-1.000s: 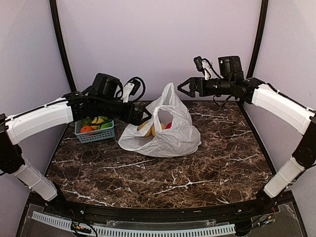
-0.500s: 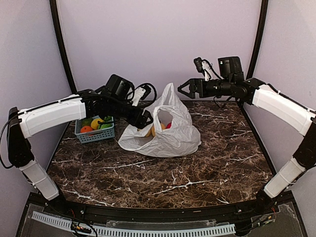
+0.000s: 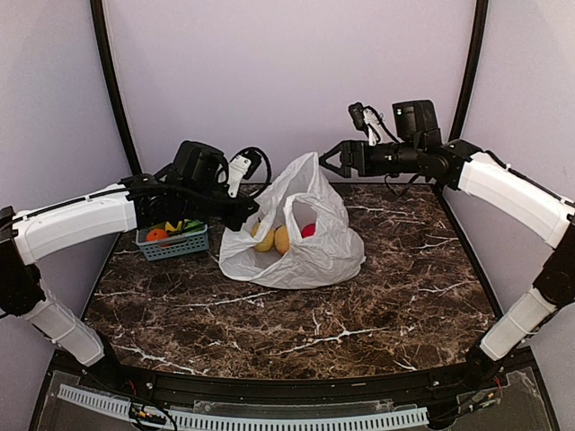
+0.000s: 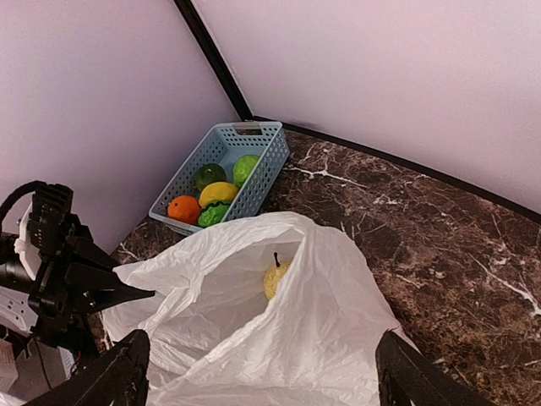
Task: Untie the knot of the plastic bag and take out the fruit
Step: Open the bag opening for the takeout bag.
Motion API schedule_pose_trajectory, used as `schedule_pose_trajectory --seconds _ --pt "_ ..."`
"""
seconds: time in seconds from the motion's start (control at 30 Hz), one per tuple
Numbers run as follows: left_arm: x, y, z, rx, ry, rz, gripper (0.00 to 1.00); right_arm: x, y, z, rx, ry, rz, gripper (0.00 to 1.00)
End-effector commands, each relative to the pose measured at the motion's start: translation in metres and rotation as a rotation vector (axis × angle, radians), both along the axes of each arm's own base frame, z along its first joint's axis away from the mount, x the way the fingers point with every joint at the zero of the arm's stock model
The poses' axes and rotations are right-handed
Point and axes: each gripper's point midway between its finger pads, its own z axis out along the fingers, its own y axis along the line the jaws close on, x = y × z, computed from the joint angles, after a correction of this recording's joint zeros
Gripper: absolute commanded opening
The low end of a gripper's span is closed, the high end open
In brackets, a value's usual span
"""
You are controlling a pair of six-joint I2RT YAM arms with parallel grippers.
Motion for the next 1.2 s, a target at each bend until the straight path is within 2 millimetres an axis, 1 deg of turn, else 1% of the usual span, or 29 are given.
schedule_pose_trajectory --seconds 0.0,0.03,0.07,0.13,0.2,0.23,0.27,0.33,0.43,0.47,0.53,0.7,0.77,0.8,0.9,0.93,1.03,1.07,1.1,1.17 --pt "-0.014 -0.002 0.04 -0.191 -0.043 0.009 0.01 -0.017 0.02 0.044 0.069 -0.068 0.034 0.88" --pt "-0.018 -0.003 0.038 -0.21 -0.027 0.011 0.01 -0.021 0.024 0.05 0.075 -0.076 0.042 0.87" --pt "-0.021 -0.002 0.041 -0.224 -0.026 0.01 0.01 -0.024 0.028 0.055 0.083 -0.08 0.051 0.85" --pt "-0.026 0.0 0.037 -0.242 0.0 0.021 0.01 -0.033 0.036 0.063 0.1 -0.084 0.077 0.79" --pt "-0.03 0.003 0.031 -0.244 0.016 0.036 0.01 -0.043 0.048 0.067 0.111 -0.083 0.113 0.75" --pt "-0.031 0.005 0.031 -0.247 0.018 0.04 0.01 -0.048 0.054 0.067 0.111 -0.079 0.129 0.73" --pt "-0.032 0.007 0.026 -0.243 0.027 0.049 0.01 -0.053 0.061 0.065 0.108 -0.072 0.144 0.72" --pt "-0.034 0.009 0.02 -0.243 0.04 0.057 0.01 -0.061 0.073 0.058 0.092 -0.048 0.162 0.7" --pt "-0.036 0.01 0.017 -0.25 0.055 0.058 0.01 -0.071 0.092 0.036 0.004 -0.01 0.143 0.69" --pt "-0.037 0.01 0.015 -0.252 0.062 0.059 0.01 -0.072 0.098 0.023 -0.048 0.008 0.124 0.69" --pt "-0.039 0.011 0.014 -0.256 0.065 0.061 0.01 -0.072 0.103 0.01 -0.134 0.014 0.063 0.68" --pt "-0.039 0.018 0.013 -0.275 0.055 0.095 0.01 -0.078 0.107 -0.04 -0.275 0.1 -0.038 0.67" --pt "-0.039 0.021 0.012 -0.279 0.054 0.107 0.01 -0.076 0.102 -0.06 -0.315 0.146 -0.081 0.68" --pt "-0.039 0.022 0.013 -0.281 0.054 0.112 0.01 -0.075 0.099 -0.066 -0.332 0.157 -0.1 0.69" --pt "-0.039 0.028 0.005 -0.267 0.065 0.142 0.01 -0.07 0.085 -0.092 -0.418 0.176 -0.167 0.73" --pt "-0.038 0.031 0.004 -0.266 0.062 0.154 0.01 -0.069 0.078 -0.101 -0.459 0.183 -0.19 0.74" --pt "-0.04 0.039 -0.006 -0.247 0.069 0.187 0.01 -0.064 0.053 -0.13 -0.595 0.211 -0.262 0.79" --pt "-0.039 0.043 -0.005 -0.246 0.062 0.203 0.01 -0.064 0.046 -0.138 -0.634 0.226 -0.275 0.83" --pt "-0.04 0.047 -0.01 -0.232 0.067 0.214 0.01 -0.064 0.037 -0.147 -0.672 0.241 -0.289 0.87" --pt "-0.04 0.055 -0.014 -0.215 0.063 0.242 0.01 -0.064 0.019 -0.161 -0.734 0.261 -0.318 0.91"
